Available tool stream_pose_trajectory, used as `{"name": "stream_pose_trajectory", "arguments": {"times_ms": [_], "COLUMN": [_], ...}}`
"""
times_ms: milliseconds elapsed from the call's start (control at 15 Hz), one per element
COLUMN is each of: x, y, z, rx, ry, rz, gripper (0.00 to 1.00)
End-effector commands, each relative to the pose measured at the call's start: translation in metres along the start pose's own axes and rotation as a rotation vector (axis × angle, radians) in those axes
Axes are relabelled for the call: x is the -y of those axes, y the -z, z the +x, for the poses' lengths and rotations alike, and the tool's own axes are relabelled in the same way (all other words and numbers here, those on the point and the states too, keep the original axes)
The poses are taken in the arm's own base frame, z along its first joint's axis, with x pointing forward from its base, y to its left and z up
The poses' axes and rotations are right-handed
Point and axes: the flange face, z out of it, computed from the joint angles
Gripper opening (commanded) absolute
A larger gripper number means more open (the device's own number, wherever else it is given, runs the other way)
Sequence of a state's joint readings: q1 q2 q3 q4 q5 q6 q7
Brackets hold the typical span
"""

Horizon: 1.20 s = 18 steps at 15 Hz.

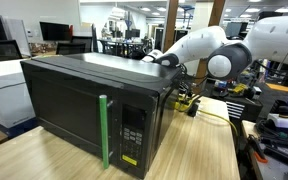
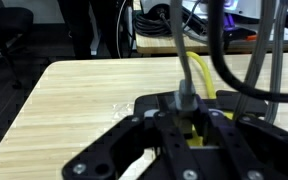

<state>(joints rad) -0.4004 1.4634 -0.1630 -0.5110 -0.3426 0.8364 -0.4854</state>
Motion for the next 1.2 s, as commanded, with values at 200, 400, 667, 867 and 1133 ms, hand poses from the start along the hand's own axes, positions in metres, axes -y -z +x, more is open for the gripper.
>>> {"name": "stream_pose_trajectory", "arguments": {"times_ms": [200,400,667,867,1133], "x": [0.001,0.003,0.004,0.004,0.0], "y": [0.004,0.003,0.002,0.001,0.004], "z": [0.03,0.032,0.034,0.036,0.043], "rx": [-0.13,-0.128,-0.131,-0.131,-0.186], "ry": [-0.046,-0.066,-0.085,-0.101,-0.132], "rz": [-0.045,-0.044,-0.029,-0.023,-0.037], "gripper": [0.07,0.07,0.07,0.52,0.72]}}
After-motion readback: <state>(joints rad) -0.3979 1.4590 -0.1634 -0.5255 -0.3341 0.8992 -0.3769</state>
